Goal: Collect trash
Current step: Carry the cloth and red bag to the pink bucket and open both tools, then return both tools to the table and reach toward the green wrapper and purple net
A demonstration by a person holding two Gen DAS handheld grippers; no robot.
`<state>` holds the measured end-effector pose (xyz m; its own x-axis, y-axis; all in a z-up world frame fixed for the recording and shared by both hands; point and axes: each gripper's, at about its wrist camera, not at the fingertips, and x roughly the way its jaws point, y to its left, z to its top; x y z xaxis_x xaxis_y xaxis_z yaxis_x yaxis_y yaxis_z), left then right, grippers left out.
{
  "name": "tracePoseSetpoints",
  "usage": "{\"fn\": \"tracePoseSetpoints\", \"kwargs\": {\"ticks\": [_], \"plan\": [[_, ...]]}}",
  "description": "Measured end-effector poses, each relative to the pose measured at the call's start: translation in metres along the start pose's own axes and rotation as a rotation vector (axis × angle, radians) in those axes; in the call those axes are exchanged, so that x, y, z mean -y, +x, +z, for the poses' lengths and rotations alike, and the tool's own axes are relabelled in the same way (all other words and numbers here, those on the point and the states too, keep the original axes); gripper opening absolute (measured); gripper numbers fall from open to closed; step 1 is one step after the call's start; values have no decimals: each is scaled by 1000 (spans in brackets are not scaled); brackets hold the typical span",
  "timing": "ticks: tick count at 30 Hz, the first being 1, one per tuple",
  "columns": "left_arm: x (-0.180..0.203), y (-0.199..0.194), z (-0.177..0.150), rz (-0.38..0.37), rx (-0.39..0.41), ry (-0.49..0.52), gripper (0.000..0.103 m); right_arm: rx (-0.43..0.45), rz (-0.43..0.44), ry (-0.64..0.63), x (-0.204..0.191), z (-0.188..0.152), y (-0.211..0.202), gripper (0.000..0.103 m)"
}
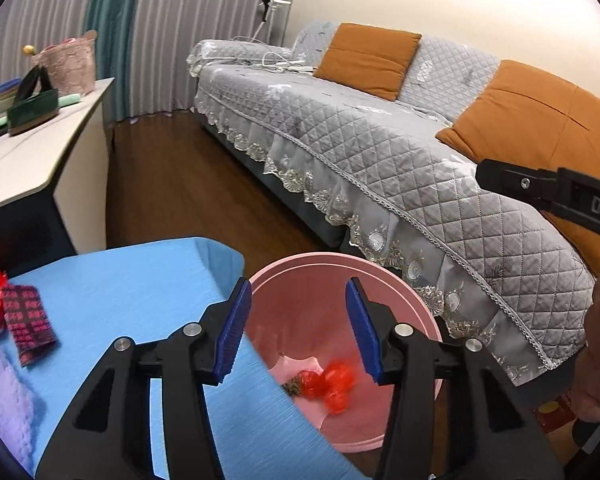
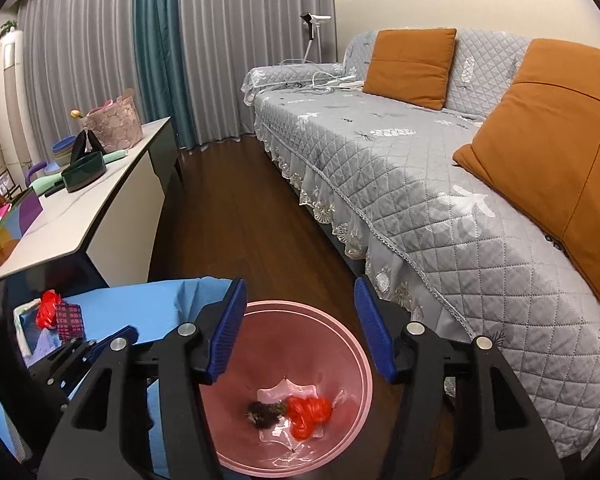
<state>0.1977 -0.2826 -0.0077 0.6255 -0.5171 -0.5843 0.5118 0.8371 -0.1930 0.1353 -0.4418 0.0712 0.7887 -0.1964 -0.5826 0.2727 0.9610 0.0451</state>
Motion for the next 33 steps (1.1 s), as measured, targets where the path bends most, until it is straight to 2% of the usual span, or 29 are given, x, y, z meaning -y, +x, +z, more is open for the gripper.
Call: {"fn": "tracePoseSetpoints", "kwargs": {"ticks": [7, 14, 18, 19, 22, 27, 33], "plan": [[-20, -46, -7, 41, 33, -24, 48, 40, 47, 1, -19, 4, -12, 57], [-50, -110, -10, 123, 78, -25, 47, 73, 136, -53, -69, -1, -34, 53], [-78, -151, -13, 176, 101, -31, 46, 71, 213, -63, -99, -5, -44, 39], [-89, -165, -15, 196, 108, -39, 46, 69, 234, -64, -107, -7, -46, 32], [-115, -193, -20, 247, 120, -54, 45, 53, 290, -79, -131, -12, -48, 22], [-163, -229, -39, 338, 129, -124, 41, 28, 375, -113, -176, -25, -47, 21], [-217, -258, -72, 443, 137, -204, 38, -54, 451, -112, -216, -46, -31, 22]]}}
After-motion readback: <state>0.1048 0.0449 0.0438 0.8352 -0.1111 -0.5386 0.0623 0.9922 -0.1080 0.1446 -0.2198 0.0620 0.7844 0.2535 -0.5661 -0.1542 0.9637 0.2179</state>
